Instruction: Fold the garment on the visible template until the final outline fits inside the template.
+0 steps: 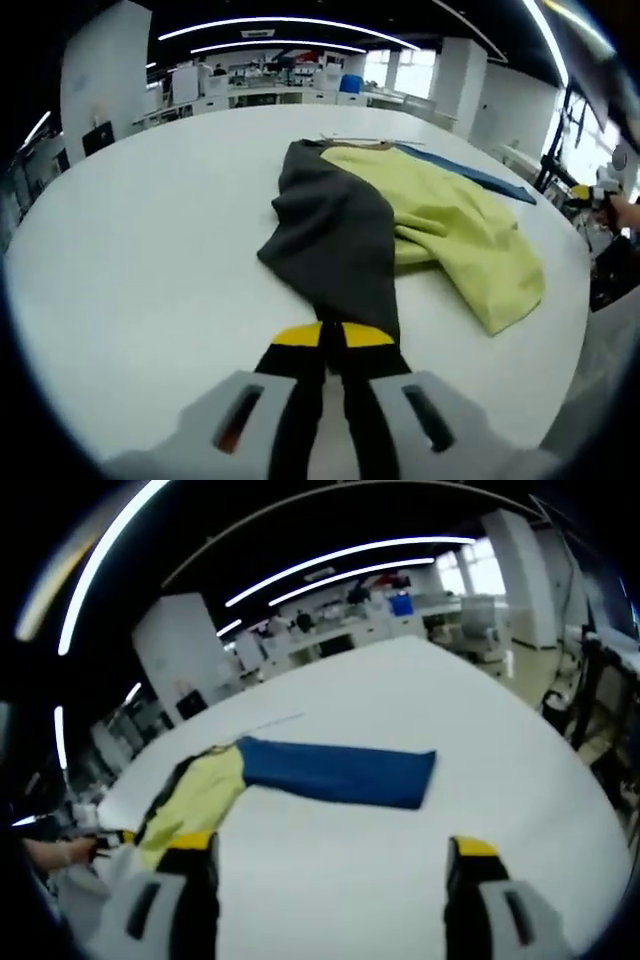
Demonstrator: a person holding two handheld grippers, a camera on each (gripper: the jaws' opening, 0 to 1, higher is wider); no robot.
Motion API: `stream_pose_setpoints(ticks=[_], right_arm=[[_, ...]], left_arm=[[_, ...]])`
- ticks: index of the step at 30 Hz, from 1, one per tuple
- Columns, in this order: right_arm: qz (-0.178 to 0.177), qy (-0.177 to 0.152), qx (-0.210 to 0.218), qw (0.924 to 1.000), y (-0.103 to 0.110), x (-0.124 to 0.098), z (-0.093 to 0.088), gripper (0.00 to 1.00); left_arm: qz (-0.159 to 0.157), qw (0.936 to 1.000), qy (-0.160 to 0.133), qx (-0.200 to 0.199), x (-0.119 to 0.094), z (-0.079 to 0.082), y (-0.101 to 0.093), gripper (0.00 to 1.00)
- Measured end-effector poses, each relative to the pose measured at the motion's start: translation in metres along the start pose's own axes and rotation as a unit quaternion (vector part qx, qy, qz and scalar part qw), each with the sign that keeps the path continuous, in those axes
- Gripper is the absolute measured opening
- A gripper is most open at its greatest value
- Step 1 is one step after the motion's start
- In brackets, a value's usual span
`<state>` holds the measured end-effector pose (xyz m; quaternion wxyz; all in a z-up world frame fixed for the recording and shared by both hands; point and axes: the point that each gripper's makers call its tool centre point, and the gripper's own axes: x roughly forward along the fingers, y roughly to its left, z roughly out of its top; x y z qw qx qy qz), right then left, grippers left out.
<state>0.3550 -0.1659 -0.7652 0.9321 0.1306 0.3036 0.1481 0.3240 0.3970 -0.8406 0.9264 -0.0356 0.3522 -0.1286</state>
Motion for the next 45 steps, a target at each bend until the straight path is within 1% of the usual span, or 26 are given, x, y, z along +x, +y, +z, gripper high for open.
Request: stream_pose_setpoints(ticks=[1, 3, 6, 8, 11, 14, 17, 24, 25, 26, 27, 30, 31, 33, 37, 38, 39, 41, 43, 45], right_arm=[[0.001, 0.001, -0.001, 1.0, 0.0, 0.001, -0.001, 0.94], [0.004, 0.0, 0.001, 1.0, 0.002, 0.002, -0.001, 0.95], [0.005, 0.002, -0.001, 1.0, 0.003, 0.002, -0.001, 0.95], [0.006, 0.003, -0.003, 1.0, 0.002, 0.003, 0.0, 0.95], [0.006, 0.003, -0.002, 1.0, 0.004, 0.004, 0.0, 0.94], [0.007, 0.003, -0.002, 1.0, 0.007, 0.006, 0.001, 0.94], [0.009, 0.004, -0.004, 0.9999, 0.012, 0.008, 0.001, 0.94], [0.013, 0.01, -0.008, 0.9998, 0.017, 0.016, 0.003, 0.94], [0.013, 0.011, -0.008, 0.9998, 0.018, 0.017, 0.004, 0.94], [0.014, 0.01, -0.01, 0.9998, 0.021, 0.016, 0.004, 0.94], [0.015, 0.01, -0.011, 0.9998, 0.022, 0.017, 0.005, 0.94], [0.018, 0.012, -0.013, 0.9997, 0.023, 0.019, 0.006, 0.95], [0.018, 0.013, -0.015, 0.9996, 0.026, 0.019, 0.007, 0.95], [0.018, 0.014, -0.015, 0.9996, 0.028, 0.018, 0.007, 0.95], [0.016, 0.016, -0.017, 0.9996, 0.027, 0.019, 0.008, 0.95], [0.016, 0.017, -0.017, 0.9996, 0.027, 0.019, 0.009, 0.95], [0.016, 0.018, -0.018, 0.9995, 0.026, 0.02, 0.01, 0.96], [0.014, 0.022, -0.024, 0.9994, 0.027, 0.02, 0.009, 0.96], [0.014, 0.026, -0.029, 0.9991, 0.028, 0.021, 0.009, 0.97], [0.012, 0.029, -0.034, 0.9989, 0.029, 0.021, 0.008, 0.98]], left_arm=[[0.0, 0.9999, 0.001, -0.012, -0.001, 0.0, 0.0, 0.0], [0.003, 0.9998, 0.0, -0.018, -0.004, -0.001, 0.003, 0.0], [0.013, 0.9998, -0.008, -0.009, -0.009, 0.002, 0.009, 0.0], [0.016, 0.9997, -0.014, -0.014, -0.014, 0.006, 0.015, 0.0], [0.032, 0.999, -0.027, -0.019, -0.024, 0.013, 0.03, 0.0], [0.046, 0.998, -0.038, -0.02, -0.032, 0.017, 0.045, 0.0], [0.066, 0.996, -0.053, -0.028, -0.041, 0.024, 0.064, 0.0], [0.095, 0.9926, -0.068, -0.034, -0.051, 0.033, 0.102, 0.0], [0.099, 0.9922, -0.068, -0.033, -0.052, 0.033, 0.105, 0.0], [0.104, 0.9916, -0.068, -0.035, -0.052, 0.033, 0.117, 0.0], [0.107, 0.9913, -0.067, -0.036, -0.052, 0.033, 0.124, 0.0], [0.12, 0.9897, -0.066, -0.042, -0.054, 0.032, 0.137, 0.0], [0.124, 0.9889, -0.067, -0.046, -0.053, 0.032, 0.147, 0.0], [0.13, 0.9882, -0.065, -0.048, -0.053, 0.031, 0.155, 0.0], [0.147, 0.9854, -0.065, -0.058, -0.059, 0.028, 0.163, 0.0], [0.148, 0.9855, -0.063, -0.056, -0.059, 0.027, 0.17, 0.0], [0.149, 0.9856, -0.059, -0.055, -0.058, 0.025, 0.185, 0.0], [0.154, 0.9855, -0.054, -0.047, -0.058, 0.025, 0.182, 0.0], [0.157, 0.9855, -0.049, -0.043, -0.056, 0.025, 0.188, 0.0], [0.16, 0.985, -0.047, -0.045, -0.054, 0.027, 0.199, 0.0]])
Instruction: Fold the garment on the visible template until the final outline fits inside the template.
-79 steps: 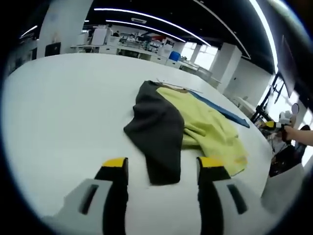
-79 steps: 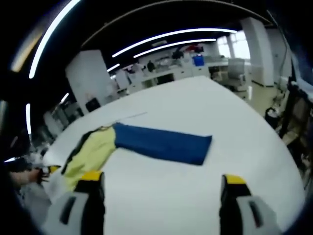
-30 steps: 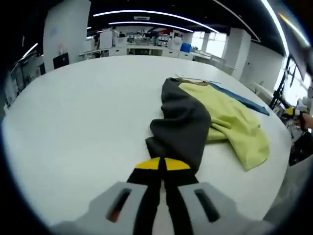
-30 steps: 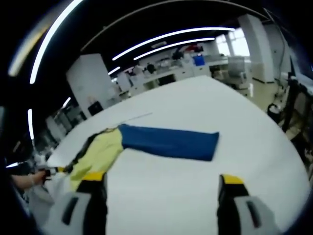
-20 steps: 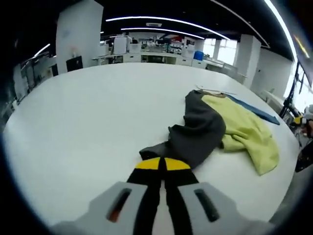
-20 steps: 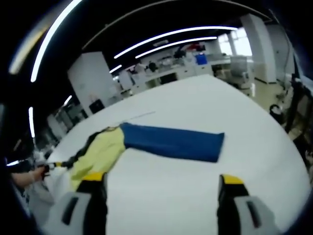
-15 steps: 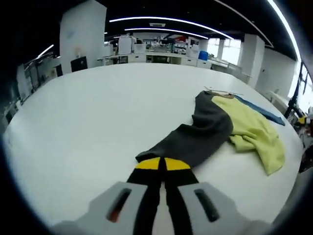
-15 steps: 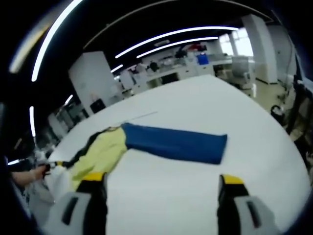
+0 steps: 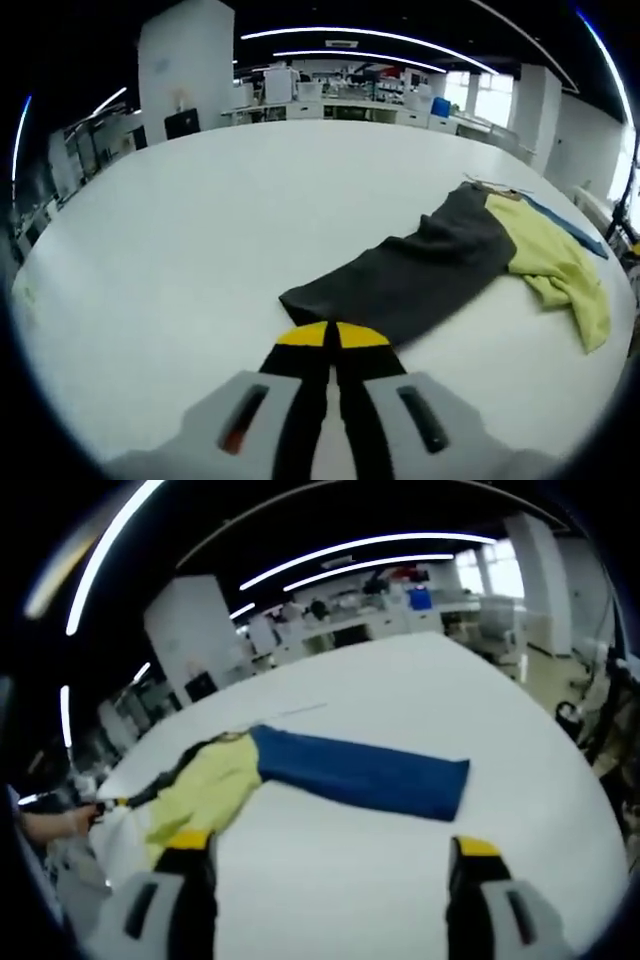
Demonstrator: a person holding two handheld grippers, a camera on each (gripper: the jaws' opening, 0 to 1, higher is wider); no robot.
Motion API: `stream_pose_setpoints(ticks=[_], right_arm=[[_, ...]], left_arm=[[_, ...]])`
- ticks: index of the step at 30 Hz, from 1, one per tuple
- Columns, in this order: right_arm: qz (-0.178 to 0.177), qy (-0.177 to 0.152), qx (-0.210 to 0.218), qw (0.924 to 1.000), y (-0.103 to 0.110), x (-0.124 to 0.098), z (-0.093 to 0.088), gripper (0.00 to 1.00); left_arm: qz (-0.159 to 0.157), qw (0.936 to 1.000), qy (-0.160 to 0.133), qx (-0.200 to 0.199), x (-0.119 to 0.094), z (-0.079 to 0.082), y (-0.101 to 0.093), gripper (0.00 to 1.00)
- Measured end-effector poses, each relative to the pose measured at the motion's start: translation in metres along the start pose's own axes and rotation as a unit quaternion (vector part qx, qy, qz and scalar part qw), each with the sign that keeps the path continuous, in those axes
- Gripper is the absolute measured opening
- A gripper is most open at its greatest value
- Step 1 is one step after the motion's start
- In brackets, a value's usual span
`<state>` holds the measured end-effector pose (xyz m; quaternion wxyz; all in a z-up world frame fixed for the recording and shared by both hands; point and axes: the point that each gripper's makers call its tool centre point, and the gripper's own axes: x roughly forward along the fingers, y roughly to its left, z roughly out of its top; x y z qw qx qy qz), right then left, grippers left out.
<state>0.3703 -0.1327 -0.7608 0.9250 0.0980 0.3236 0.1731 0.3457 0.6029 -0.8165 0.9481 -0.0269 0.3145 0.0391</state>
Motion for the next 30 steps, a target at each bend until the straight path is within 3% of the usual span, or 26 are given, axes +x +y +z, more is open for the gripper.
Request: stream_pose_setpoints(ticks=[2, 4, 8, 16, 26, 30], right_arm=[[0.001, 0.003, -0.003, 1.0, 0.0, 0.001, 0.0, 0.98], [0.001, 0.006, -0.004, 1.0, 0.002, 0.003, -0.001, 0.98], [0.002, 0.014, -0.007, 0.9999, 0.005, 0.006, -0.005, 0.98], [0.0, 0.023, -0.005, 0.9997, 0.004, 0.007, -0.01, 0.98], [-0.008, 0.028, 0.002, 0.9996, 0.005, 0.005, -0.018, 0.98], [-0.011, 0.031, 0.004, 0.9995, 0.003, 0.004, -0.021, 0.97]], left_arm=[[0.003, 1.0, 0.002, -0.005, 0.003, 0.002, 0.005, 0.0], [0.009, 0.9999, 0.003, -0.005, 0.014, 0.009, 0.024, 0.0], [0.018, 0.9998, 0.007, 0.008, 0.02, 0.013, 0.036, 0.0], [0.028, 0.997, 0.026, 0.067, 0.043, 0.024, 0.054, 0.0], [0.038, 0.9949, 0.032, 0.088, 0.061, 0.037, 0.075, 0.0], [0.039, 0.9942, 0.038, 0.093, 0.063, 0.033, 0.074, 0.0]])
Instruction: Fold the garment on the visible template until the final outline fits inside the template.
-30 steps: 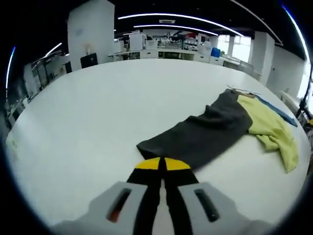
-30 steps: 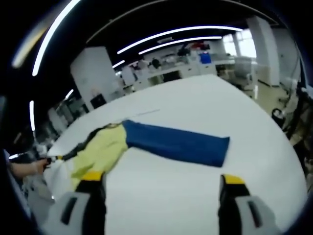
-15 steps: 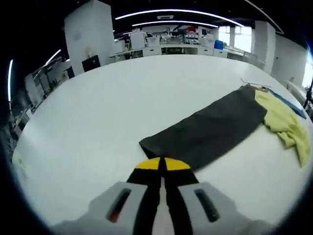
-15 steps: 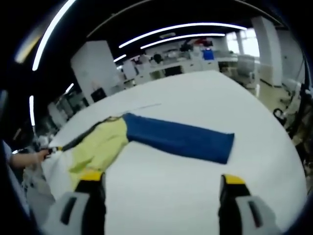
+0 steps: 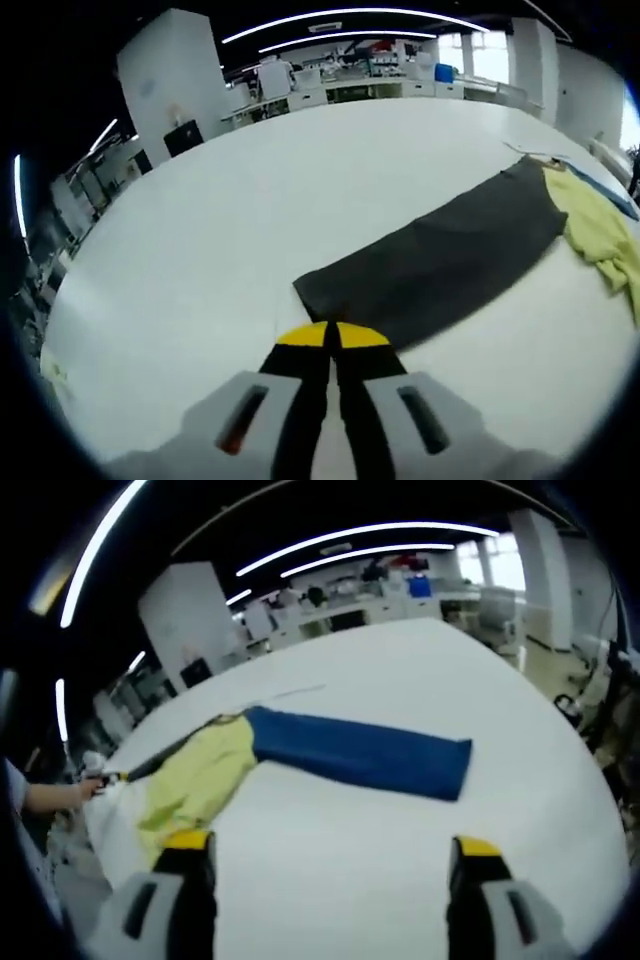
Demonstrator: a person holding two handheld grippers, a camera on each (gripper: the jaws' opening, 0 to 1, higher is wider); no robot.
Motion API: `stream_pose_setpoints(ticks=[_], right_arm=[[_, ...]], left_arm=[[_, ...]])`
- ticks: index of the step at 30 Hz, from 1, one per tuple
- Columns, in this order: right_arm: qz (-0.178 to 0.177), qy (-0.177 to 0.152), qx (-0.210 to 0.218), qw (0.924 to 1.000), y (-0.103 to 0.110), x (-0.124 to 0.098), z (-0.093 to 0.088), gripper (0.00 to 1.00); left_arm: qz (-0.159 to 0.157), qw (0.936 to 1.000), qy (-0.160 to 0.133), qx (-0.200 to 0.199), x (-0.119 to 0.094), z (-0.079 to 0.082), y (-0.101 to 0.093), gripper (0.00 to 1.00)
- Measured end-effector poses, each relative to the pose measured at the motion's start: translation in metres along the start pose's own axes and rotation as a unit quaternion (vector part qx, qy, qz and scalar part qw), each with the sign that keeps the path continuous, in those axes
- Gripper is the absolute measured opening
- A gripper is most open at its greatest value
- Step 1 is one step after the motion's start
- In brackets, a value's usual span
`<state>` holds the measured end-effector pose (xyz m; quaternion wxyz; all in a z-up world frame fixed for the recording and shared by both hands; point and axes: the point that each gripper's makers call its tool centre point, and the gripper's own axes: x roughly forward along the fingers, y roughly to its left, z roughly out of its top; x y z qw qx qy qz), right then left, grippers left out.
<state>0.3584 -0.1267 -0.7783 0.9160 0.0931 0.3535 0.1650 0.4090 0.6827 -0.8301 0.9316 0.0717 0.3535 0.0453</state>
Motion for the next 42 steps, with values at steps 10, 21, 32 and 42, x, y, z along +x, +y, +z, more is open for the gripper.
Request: stream_pose_setpoints(ticks=[10, 21, 32, 42], right_arm=[[0.0, 0.002, 0.006, 1.0, 0.0, 0.001, -0.003, 0.97], [0.0, 0.001, 0.01, 0.9999, -0.006, 0.002, -0.006, 0.97], [0.005, 0.0, 0.013, 0.9999, 0.006, 0.004, -0.01, 0.97], [0.017, -0.004, 0.011, 0.9998, 0.011, 0.006, -0.007, 0.97]], left_arm=[[-0.002, 0.9999, 0.003, 0.013, -0.004, -0.003, -0.006, 0.0], [0.001, 0.9999, 0.003, 0.017, -0.003, -0.006, -0.007, 0.0], [-0.017, 0.9993, -0.032, -0.002, -0.003, 0.007, -0.003, 0.12], [-0.054, 0.993, -0.093, 0.048, -0.027, 0.027, -0.022, 0.56]])
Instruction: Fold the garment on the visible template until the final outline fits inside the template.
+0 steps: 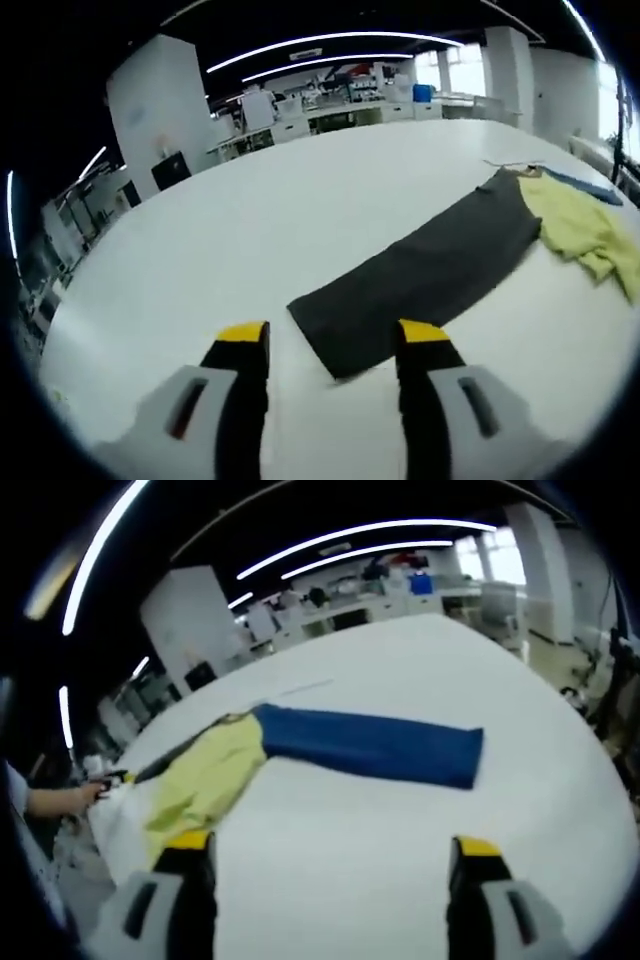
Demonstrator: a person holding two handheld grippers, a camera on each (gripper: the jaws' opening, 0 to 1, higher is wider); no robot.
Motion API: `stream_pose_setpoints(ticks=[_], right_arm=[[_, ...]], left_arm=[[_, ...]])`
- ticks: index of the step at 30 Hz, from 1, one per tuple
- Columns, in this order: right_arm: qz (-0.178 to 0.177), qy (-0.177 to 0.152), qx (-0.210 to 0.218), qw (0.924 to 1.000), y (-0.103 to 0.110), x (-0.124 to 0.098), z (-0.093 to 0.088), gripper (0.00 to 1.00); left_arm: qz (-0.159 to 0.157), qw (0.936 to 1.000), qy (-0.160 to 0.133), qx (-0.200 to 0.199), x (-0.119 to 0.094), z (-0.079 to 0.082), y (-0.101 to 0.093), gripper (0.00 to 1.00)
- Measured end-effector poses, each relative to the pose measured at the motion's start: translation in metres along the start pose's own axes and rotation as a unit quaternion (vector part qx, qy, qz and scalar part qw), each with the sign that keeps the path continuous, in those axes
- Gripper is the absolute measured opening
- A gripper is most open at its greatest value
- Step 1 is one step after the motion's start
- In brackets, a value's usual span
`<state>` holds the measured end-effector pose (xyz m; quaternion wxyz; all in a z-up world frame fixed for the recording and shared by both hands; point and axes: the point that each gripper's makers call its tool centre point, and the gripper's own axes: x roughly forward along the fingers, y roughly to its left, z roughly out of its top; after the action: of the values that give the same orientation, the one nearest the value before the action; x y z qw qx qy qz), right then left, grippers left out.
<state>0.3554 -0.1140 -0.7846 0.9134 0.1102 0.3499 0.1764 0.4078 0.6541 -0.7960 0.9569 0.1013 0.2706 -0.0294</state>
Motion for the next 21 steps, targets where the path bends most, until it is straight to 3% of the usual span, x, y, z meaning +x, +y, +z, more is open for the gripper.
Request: stream_pose_setpoints(ticks=[5, 13, 18, 21], right_arm=[[0.005, -0.009, 0.002, 0.9999, 0.002, -0.005, 0.003, 0.97], [0.006, -0.014, -0.002, 0.9999, 0.005, -0.016, -0.002, 0.97], [0.02, -0.006, -0.018, 0.9996, 0.014, -0.016, -0.007, 0.97], [0.025, -0.004, -0.021, 0.9994, 0.018, -0.015, -0.009, 0.97]], left_arm=[[-0.032, 0.9992, -0.014, 0.018, -0.009, 0.007, -0.014, 0.67], [-0.095, 0.995, -0.03, -0.003, -0.02, 0.02, -0.044, 0.92], [-0.14, 0.9898, -0.023, 0.007, -0.026, 0.023, -0.068, 0.99], [-0.164, 0.9862, -0.02, 0.011, -0.032, 0.027, -0.094, 0.99]])
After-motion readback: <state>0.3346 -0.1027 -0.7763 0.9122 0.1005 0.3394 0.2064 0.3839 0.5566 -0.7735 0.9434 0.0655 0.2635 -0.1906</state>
